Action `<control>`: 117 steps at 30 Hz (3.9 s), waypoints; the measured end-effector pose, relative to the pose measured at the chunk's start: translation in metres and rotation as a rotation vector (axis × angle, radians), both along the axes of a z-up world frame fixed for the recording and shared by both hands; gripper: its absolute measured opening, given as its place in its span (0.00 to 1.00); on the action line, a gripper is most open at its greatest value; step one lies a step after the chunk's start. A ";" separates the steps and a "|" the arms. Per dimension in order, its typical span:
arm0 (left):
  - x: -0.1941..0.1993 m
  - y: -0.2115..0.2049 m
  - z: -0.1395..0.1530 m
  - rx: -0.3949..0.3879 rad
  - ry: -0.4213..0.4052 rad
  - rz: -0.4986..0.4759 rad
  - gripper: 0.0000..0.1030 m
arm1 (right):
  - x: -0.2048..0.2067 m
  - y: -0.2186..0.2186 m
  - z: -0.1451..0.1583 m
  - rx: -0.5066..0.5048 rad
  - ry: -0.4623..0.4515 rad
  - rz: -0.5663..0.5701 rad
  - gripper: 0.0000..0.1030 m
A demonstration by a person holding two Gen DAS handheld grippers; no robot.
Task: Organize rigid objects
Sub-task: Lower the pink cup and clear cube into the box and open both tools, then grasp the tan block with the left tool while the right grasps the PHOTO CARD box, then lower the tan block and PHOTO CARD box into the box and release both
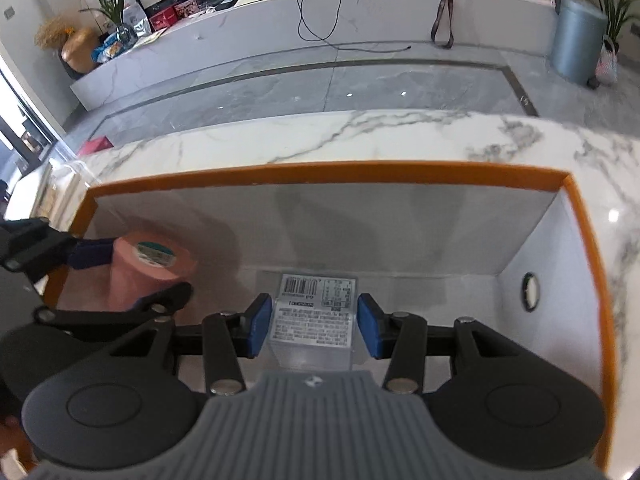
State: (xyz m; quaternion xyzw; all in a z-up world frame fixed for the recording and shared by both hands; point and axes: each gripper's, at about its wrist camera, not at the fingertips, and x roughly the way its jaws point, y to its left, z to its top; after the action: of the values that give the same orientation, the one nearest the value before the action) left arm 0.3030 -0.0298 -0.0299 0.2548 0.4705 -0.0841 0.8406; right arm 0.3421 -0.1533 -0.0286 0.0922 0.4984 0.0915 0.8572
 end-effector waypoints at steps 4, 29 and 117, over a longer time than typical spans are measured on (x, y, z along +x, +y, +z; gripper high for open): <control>0.000 -0.003 -0.003 0.029 -0.017 0.003 0.65 | 0.003 0.005 -0.005 0.035 0.018 -0.016 0.46; -0.045 0.033 0.062 -0.145 -0.227 -0.001 0.74 | -0.037 0.001 0.046 0.095 -0.116 -0.003 0.51; -0.134 0.076 0.119 -0.446 -0.119 0.033 0.51 | -0.175 -0.016 0.131 -0.055 -0.280 0.003 0.89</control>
State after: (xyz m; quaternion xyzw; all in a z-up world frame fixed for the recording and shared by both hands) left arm 0.1693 0.0462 0.0889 0.0596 0.3942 -0.1570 0.9036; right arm 0.1670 -0.1698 0.1019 0.0541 0.3762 0.0908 0.9205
